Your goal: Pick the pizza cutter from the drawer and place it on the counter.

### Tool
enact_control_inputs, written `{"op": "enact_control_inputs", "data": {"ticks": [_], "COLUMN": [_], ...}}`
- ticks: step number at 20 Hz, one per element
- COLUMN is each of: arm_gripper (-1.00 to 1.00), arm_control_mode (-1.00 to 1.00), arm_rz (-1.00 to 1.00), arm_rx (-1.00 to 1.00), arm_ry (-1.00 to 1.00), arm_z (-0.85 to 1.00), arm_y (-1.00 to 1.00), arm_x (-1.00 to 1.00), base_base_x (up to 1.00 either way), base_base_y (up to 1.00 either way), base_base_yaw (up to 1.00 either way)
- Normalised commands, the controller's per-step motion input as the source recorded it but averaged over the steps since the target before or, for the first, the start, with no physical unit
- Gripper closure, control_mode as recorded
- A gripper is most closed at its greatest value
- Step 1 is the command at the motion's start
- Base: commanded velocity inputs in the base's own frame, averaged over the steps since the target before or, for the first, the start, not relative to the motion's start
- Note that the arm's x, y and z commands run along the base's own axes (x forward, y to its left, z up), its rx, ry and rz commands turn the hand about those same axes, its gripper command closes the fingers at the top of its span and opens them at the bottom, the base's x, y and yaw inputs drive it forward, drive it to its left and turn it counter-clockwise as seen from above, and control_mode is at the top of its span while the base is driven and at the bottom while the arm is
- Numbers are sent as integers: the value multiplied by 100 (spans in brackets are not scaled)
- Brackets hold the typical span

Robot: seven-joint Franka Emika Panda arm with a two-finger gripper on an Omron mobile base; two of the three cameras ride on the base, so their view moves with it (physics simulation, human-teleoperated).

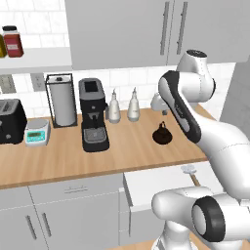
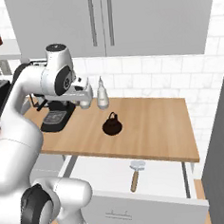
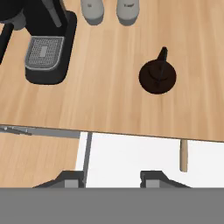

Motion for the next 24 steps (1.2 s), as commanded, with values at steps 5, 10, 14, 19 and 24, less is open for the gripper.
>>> {"op": "enact_control_inputs", "data": {"ticks": [5,10,14,19,24], "arm_gripper": [-100,-100,-100,-100,-100], "arm_control_mode": [-100,-100,-100,-100,-100], "arm_rz": [0,0,0,0,0], "arm_rx": [0,0,0,0,0], "arm_ry": [0,1,2,1,1], "arm_z": [0,0,-10,-25,-30], "arm_y": [-23,-80,-86,-86,-73], "arm_x": [-7,-15,-10,-8,0], "base_base_x": [0,0,0,0,0], "base_base_y": [0,0,0,0,0], "base_base_yaw": [0,0,0,0,0]}}
